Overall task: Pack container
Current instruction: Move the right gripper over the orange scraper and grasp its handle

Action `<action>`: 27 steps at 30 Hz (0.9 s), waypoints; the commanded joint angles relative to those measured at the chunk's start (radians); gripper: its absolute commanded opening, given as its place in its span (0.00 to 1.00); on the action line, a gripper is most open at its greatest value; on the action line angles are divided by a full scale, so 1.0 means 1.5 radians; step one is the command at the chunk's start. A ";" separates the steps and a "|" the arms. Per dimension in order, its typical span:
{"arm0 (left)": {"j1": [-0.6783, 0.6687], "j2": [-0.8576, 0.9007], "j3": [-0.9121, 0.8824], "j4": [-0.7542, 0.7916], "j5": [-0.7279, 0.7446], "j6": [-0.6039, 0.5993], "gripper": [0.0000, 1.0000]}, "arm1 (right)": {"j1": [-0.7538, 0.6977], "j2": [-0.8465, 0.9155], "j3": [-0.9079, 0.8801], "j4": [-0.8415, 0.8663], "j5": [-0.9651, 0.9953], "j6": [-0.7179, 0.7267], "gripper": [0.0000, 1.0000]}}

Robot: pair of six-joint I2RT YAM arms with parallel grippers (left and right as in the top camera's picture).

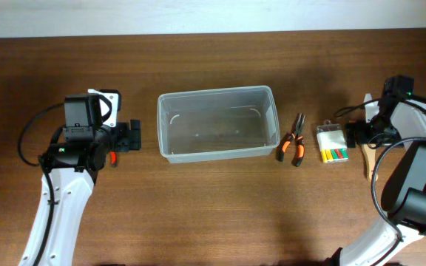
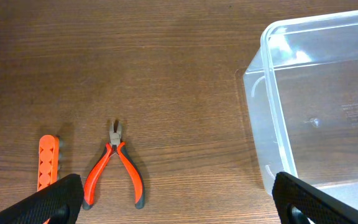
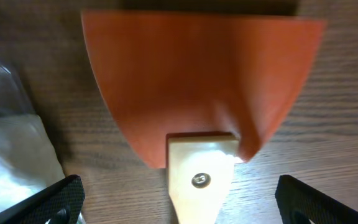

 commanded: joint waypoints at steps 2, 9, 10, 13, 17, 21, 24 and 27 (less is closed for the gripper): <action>0.001 0.004 0.014 0.000 -0.005 -0.001 0.99 | -0.007 0.009 0.006 -0.017 0.003 -0.007 0.99; 0.001 0.004 0.014 0.000 -0.005 -0.001 0.99 | -0.052 0.009 0.006 -0.023 -0.037 0.052 0.99; 0.001 0.004 0.014 0.000 -0.005 -0.001 0.99 | -0.059 0.009 0.006 -0.025 -0.051 0.052 0.99; 0.001 0.004 0.014 0.000 -0.005 -0.001 0.99 | -0.076 0.009 0.006 -0.024 -0.085 0.052 1.00; 0.001 0.004 0.014 0.000 -0.005 -0.001 0.99 | -0.080 0.009 0.006 -0.016 -0.091 0.052 0.99; 0.001 0.004 0.014 0.000 -0.005 -0.001 0.99 | -0.080 0.012 0.006 -0.012 -0.108 0.051 0.96; 0.001 0.004 0.014 0.000 -0.005 -0.001 0.99 | -0.080 0.027 0.005 -0.012 -0.108 0.050 0.95; 0.001 0.004 0.014 0.000 -0.005 -0.001 0.99 | -0.080 0.046 0.005 -0.010 -0.104 0.050 0.94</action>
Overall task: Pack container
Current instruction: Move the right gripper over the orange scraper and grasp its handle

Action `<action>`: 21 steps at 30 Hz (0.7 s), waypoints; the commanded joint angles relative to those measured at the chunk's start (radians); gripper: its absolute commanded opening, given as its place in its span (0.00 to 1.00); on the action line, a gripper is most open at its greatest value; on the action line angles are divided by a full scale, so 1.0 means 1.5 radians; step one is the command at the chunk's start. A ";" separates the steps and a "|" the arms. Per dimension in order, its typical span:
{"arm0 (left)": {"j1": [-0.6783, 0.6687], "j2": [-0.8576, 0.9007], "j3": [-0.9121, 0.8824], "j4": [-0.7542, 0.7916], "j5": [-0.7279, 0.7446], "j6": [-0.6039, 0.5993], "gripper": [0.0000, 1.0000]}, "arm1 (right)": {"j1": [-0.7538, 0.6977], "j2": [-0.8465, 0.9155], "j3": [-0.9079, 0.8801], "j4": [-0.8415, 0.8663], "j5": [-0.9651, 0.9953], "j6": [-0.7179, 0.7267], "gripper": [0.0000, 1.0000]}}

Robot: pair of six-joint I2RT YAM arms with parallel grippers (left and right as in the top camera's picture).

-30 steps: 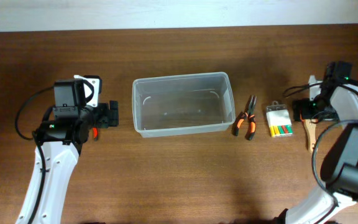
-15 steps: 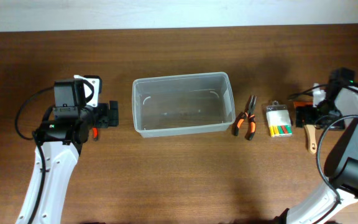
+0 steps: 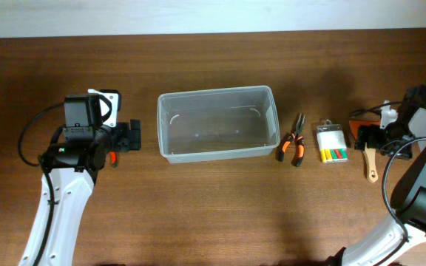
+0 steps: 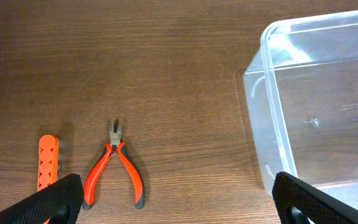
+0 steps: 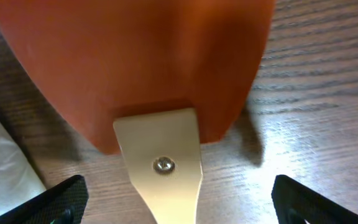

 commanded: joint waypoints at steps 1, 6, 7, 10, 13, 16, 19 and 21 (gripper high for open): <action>0.001 0.004 0.014 0.000 -0.005 -0.001 0.99 | 0.001 0.037 0.005 0.004 -0.008 0.003 0.93; 0.001 0.004 0.014 0.000 -0.005 -0.001 0.99 | 0.001 0.055 0.005 0.005 -0.006 0.003 0.88; 0.001 0.004 0.014 0.000 -0.005 -0.001 0.99 | 0.001 0.056 0.005 0.005 -0.005 0.003 0.87; 0.001 0.004 0.014 0.000 -0.005 -0.001 0.99 | 0.003 0.056 0.005 0.004 0.006 0.003 0.84; 0.001 0.004 0.014 0.000 -0.005 -0.001 0.99 | 0.013 0.056 0.005 0.005 0.037 -0.006 0.83; 0.001 0.004 0.014 0.000 -0.005 -0.001 0.99 | 0.028 0.056 0.005 0.009 0.051 -0.031 0.83; 0.001 0.004 0.014 0.000 -0.005 -0.001 0.99 | 0.041 0.056 0.005 0.012 0.068 -0.033 0.82; 0.001 0.004 0.014 0.000 -0.005 -0.001 0.99 | 0.047 0.056 0.005 0.012 0.067 -0.033 0.81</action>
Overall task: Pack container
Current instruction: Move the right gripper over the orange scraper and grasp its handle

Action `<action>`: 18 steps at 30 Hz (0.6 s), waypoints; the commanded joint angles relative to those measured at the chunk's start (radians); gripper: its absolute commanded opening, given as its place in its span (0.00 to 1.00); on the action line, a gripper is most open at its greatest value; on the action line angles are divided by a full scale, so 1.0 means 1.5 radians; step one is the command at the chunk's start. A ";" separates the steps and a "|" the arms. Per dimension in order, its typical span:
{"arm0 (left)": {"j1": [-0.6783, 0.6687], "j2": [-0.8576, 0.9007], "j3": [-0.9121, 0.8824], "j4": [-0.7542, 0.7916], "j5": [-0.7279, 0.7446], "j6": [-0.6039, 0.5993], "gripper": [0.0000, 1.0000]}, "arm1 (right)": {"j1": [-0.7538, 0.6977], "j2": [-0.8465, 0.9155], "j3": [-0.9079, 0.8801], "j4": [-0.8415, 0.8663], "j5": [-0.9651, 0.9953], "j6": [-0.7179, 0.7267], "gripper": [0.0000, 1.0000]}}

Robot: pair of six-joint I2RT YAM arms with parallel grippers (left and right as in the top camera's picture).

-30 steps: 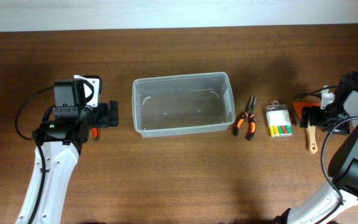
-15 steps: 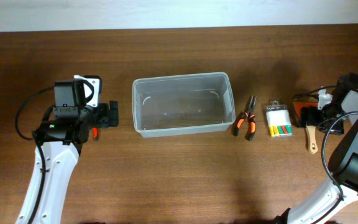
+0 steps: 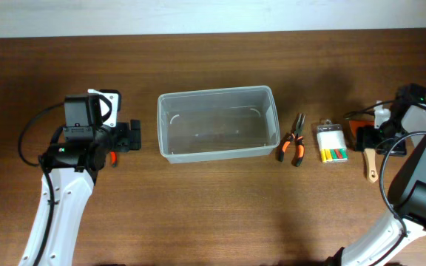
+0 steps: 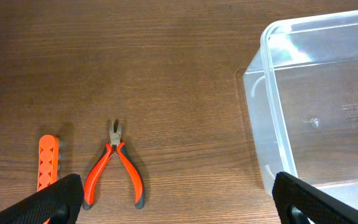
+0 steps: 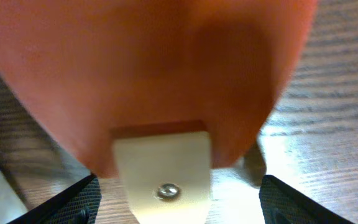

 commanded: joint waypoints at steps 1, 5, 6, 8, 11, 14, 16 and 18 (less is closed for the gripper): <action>0.001 0.004 0.014 0.000 -0.005 -0.001 0.99 | 0.020 0.032 -0.004 0.005 0.023 -0.009 0.80; 0.001 0.004 0.014 0.000 -0.005 -0.001 0.99 | 0.019 0.032 -0.004 0.004 0.023 -0.008 0.79; 0.001 0.004 0.014 0.000 -0.005 -0.001 0.99 | 0.019 0.032 -0.004 0.004 0.023 -0.006 0.79; 0.001 0.004 0.014 0.000 -0.005 -0.001 0.99 | 0.019 0.032 -0.004 0.003 0.021 -0.006 0.76; 0.001 0.004 0.014 0.000 -0.005 -0.001 0.99 | 0.020 0.032 -0.004 0.000 0.011 -0.006 0.72; 0.001 0.004 0.014 0.000 -0.005 -0.001 0.99 | 0.019 0.032 -0.004 -0.003 -0.011 -0.006 0.67; 0.001 0.004 0.014 0.000 -0.005 -0.001 0.99 | 0.019 0.032 -0.004 -0.003 -0.012 -0.006 0.64; 0.001 0.004 0.014 0.000 -0.005 -0.001 0.99 | 0.019 0.032 -0.004 -0.003 -0.012 -0.006 0.59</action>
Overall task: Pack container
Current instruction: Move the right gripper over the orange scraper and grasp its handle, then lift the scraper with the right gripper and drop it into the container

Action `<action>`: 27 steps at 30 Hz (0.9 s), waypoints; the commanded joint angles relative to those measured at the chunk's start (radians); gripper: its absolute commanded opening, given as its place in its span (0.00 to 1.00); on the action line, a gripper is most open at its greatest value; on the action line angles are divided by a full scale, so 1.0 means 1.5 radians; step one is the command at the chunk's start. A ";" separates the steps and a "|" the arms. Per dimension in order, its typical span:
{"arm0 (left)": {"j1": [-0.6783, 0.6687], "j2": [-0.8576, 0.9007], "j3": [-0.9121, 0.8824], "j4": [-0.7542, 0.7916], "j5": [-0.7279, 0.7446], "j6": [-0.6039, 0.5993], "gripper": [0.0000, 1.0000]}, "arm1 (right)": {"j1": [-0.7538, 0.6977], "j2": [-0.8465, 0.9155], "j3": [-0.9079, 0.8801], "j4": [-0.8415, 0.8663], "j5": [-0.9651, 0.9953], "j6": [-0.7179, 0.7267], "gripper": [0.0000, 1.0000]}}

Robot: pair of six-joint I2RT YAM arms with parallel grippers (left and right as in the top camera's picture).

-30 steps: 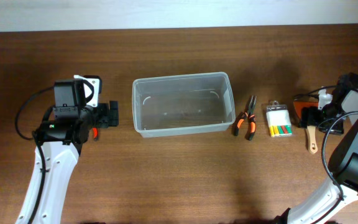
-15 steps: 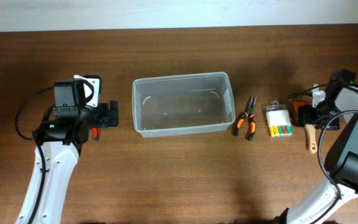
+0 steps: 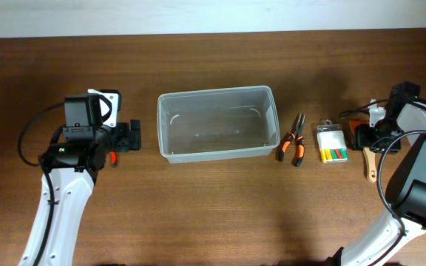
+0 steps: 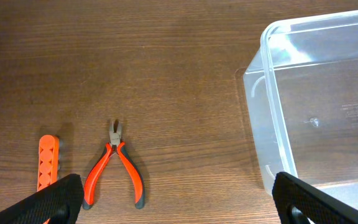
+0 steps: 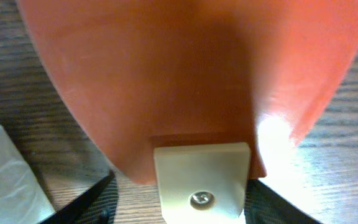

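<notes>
The clear plastic container (image 3: 217,124) stands at the table's middle, empty; its corner (image 4: 303,93) shows in the left wrist view. My right gripper (image 3: 368,139) sits low over a spatula with an orange blade (image 5: 191,74) and pale wooden handle (image 3: 370,166). Its fingers (image 5: 92,202) stand on either side of the handle's top, open but narrow, the right one close against the wood. My left gripper (image 4: 179,208) hangs wide open above orange pliers (image 4: 114,171) and an orange bit holder (image 4: 47,162).
A second pair of orange-handled pliers (image 3: 293,148) lies just right of the container. A clear packet with coloured pieces (image 3: 331,144) lies between those pliers and the spatula. A corner of that packet (image 5: 8,168) shows at the right wrist view's left edge.
The right gripper's fingers stand closer together about the spatula handle, and the gripper has shifted slightly left. The left arm and all objects are where they were.
First my right gripper hung wide open over the spatula's blade. Then it was further right, with the handle's top centred between the fingers. Later it sat lower and closer. Now the fingers have narrowed about the handle. My left gripper stayed open and still throughout.
</notes>
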 commanded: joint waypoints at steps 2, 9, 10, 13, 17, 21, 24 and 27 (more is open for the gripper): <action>0.001 0.004 0.014 0.000 -0.005 -0.001 0.99 | 0.005 0.030 -0.005 0.000 0.002 -0.002 0.57; 0.001 0.004 0.014 0.000 -0.005 -0.001 0.99 | 0.005 0.030 -0.005 0.000 0.002 0.004 0.46; 0.001 0.004 0.014 0.000 -0.005 -0.001 0.99 | 0.005 0.030 -0.005 0.000 0.002 0.010 0.45; 0.001 0.004 0.014 0.000 -0.005 -0.001 0.99 | 0.005 0.030 -0.005 0.002 0.002 0.015 0.43; 0.001 0.004 0.014 0.000 -0.005 -0.001 0.99 | 0.005 0.030 -0.005 0.003 0.002 0.023 0.39; 0.001 0.004 0.014 0.000 -0.005 -0.001 0.99 | 0.005 0.030 -0.005 0.008 0.002 0.059 0.35; 0.001 0.004 0.014 0.000 -0.005 -0.001 0.99 | 0.005 0.030 -0.005 0.008 0.002 0.067 0.48; 0.001 0.004 0.014 0.000 -0.005 -0.001 0.99 | 0.006 0.030 -0.005 0.005 0.002 0.095 0.50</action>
